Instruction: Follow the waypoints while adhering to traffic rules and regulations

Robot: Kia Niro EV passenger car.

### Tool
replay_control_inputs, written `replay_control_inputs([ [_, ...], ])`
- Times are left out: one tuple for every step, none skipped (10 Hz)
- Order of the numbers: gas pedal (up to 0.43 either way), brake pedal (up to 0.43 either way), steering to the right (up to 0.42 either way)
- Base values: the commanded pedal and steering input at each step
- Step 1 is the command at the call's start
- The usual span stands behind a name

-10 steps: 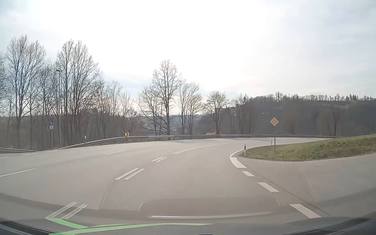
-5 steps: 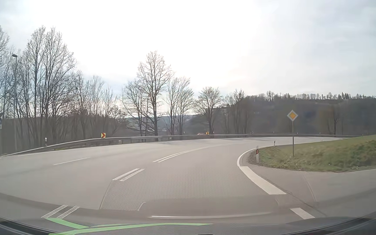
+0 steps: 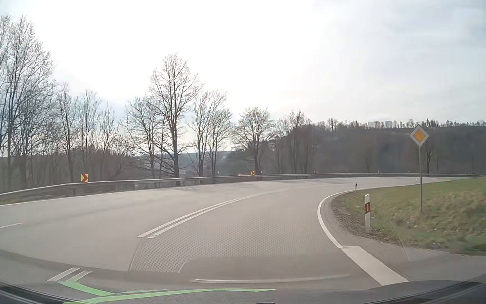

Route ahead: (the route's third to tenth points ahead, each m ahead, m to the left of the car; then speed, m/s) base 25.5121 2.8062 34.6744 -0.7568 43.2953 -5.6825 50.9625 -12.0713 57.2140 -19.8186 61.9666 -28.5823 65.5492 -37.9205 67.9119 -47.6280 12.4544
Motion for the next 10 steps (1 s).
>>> replay_control_inputs([
  [0.0,0.037,0.049],
  [0.0,0.012,0.054],
  [0.0,0.0,0.059],
  [0.0,0.0,0.062],
  [0.0,0.0,0.065],
  [0.0,0.0,0.066],
  [0.0,0.0,0.067],
  [0.0,0.0,0.067],
  [0.0,0.0,0.067],
  [0.0,0.0,0.067],
])
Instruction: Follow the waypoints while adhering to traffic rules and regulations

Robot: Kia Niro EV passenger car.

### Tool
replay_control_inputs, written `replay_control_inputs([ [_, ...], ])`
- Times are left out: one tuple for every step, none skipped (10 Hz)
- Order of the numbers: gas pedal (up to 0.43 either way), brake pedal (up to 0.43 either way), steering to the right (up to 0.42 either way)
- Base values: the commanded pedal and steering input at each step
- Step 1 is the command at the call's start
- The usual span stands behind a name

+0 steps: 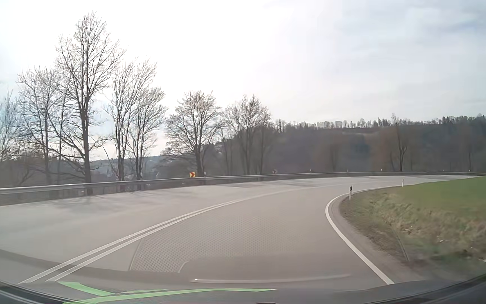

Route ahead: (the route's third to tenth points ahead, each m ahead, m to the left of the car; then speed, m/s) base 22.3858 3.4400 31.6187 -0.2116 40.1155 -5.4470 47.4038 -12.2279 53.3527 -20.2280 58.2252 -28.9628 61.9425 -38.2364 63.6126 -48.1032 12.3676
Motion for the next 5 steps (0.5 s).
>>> replay_control_inputs([
  [0.0,0.0,0.067],
  [0.0,0.0,0.068],
  [0.0,0.0,0.068],
  [0.0,0.0,0.069],
  [0.0,0.0,0.07],
])
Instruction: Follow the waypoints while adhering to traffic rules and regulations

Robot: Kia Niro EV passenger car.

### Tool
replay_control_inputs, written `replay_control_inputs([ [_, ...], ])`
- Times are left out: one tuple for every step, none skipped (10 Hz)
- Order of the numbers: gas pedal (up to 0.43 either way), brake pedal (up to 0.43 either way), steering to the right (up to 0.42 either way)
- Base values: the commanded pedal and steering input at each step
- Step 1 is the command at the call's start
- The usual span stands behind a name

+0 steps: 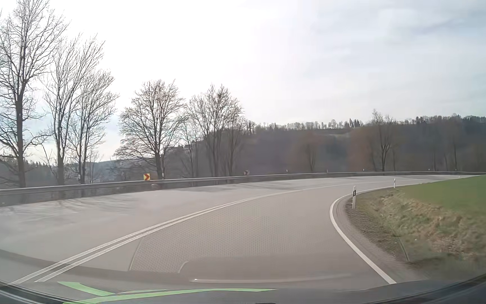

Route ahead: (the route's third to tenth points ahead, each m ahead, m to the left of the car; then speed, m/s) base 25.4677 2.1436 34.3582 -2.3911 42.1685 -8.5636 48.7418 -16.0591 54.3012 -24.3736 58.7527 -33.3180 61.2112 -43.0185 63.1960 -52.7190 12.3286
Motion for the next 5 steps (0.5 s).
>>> replay_control_inputs([
  [0.0,0.0,0.071],
  [0.0,0.0,0.074],
  [0.0,0.0,0.077],
  [0.0,0.0,0.079],
  [0.0,0.0,0.079],
])
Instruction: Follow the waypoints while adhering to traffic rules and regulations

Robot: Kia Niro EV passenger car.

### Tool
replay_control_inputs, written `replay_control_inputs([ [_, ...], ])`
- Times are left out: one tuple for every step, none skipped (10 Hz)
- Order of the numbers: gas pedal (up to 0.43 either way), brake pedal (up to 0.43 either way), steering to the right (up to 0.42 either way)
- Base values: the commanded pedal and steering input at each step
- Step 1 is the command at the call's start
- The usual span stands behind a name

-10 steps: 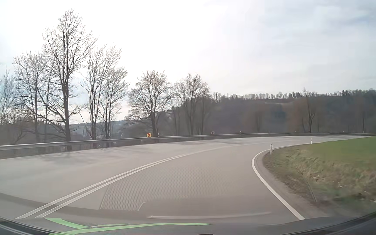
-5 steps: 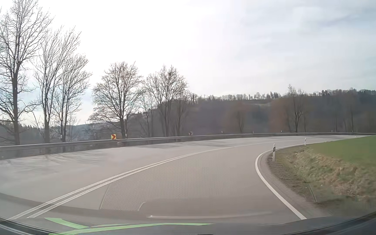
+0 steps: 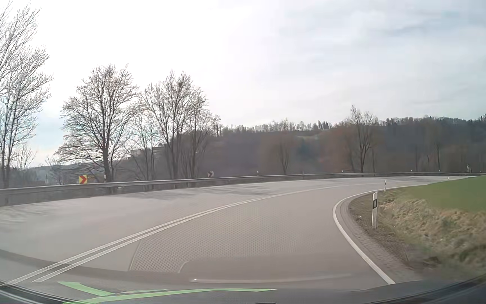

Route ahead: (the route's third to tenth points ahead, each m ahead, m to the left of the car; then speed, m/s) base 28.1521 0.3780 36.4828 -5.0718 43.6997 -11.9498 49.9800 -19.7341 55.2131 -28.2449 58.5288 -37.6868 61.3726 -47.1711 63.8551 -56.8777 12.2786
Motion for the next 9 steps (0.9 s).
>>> replay_control_inputs([
  [0.0,0.0,0.079],
  [0.0,0.0,0.079],
  [0.0,0.0,0.079],
  [0.0,0.0,0.081],
  [0.02,0.0,0.081],
  [0.028,0.0,0.082],
  [0.028,0.0,0.082],
  [0.039,0.0,0.082],
  [0.039,0.0,0.083],
])
